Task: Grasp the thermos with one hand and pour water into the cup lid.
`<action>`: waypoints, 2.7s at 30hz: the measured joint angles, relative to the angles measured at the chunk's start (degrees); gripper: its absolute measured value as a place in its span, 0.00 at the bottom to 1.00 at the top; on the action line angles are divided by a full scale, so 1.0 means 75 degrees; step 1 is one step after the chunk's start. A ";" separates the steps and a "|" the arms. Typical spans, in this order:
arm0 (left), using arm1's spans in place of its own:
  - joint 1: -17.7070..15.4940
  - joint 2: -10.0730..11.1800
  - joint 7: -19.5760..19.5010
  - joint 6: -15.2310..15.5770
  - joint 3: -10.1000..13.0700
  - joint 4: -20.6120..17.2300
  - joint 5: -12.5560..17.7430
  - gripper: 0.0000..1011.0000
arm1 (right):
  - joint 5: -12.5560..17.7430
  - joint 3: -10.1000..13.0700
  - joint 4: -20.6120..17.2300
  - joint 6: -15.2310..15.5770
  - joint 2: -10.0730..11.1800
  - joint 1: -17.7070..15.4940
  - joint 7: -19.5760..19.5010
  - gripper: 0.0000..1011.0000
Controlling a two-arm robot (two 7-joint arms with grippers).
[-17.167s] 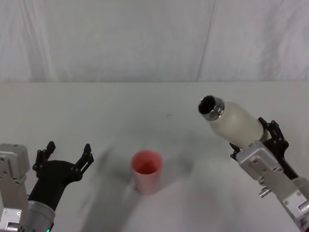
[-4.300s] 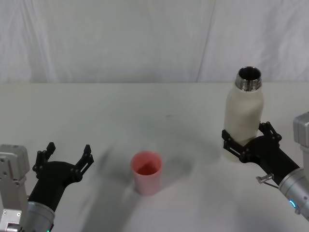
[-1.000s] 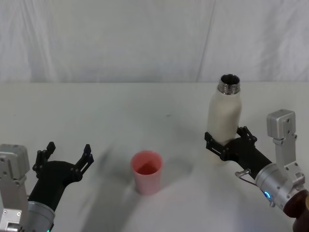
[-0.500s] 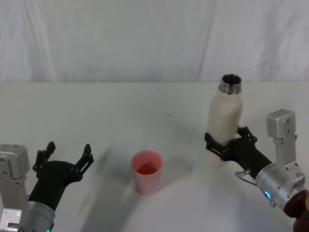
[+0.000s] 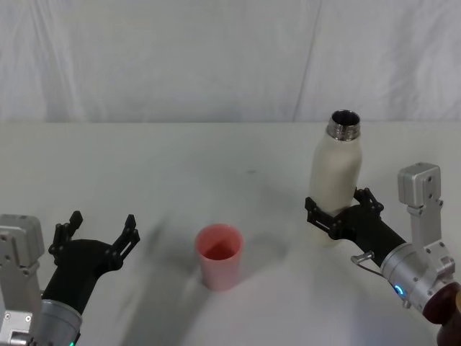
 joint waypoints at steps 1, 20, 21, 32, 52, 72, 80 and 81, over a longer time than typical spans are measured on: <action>0.0000 0.0000 0.0000 0.0000 0.0000 0.0000 0.0000 0.99 | 0.0001 0.0000 -0.0001 0.0000 0.0000 0.0000 0.0000 0.99; 0.0000 0.0000 0.0000 0.0000 0.0000 0.0000 0.0000 0.99 | 0.0017 0.0062 -0.0135 0.0097 0.0044 -0.0220 -0.0052 0.99; 0.0000 0.0000 0.0000 -0.0001 0.0000 0.0000 0.0000 0.99 | 0.0021 0.0063 -0.0136 0.0107 0.0046 -0.0231 -0.0051 0.99; 0.0000 0.0000 0.0000 0.0000 0.0000 0.0000 0.0000 0.99 | 0.0060 0.0019 -0.0270 0.0241 0.0113 -0.0433 -0.0015 0.99; 0.0000 0.0000 0.0000 -0.0001 0.0000 0.0000 0.0000 0.99 | 0.0122 0.0099 -0.0798 0.0324 0.0324 -0.0946 -0.0059 0.99; 0.0000 0.0000 0.0000 0.0000 0.0000 0.0000 0.0000 0.99 | 0.0108 0.0395 -0.2173 -0.0013 0.0455 -0.1828 -0.0337 0.99; 0.0000 0.0000 0.0000 0.0000 0.0000 0.0000 0.0000 0.99 | -0.0019 0.0513 -0.2504 -0.0119 0.0496 -0.2029 -0.0394 0.99; 0.0000 0.0000 0.0000 0.0000 0.0000 0.0000 0.0000 0.99 | -0.0026 0.0522 -0.2522 -0.0123 0.0499 -0.2039 -0.0394 0.99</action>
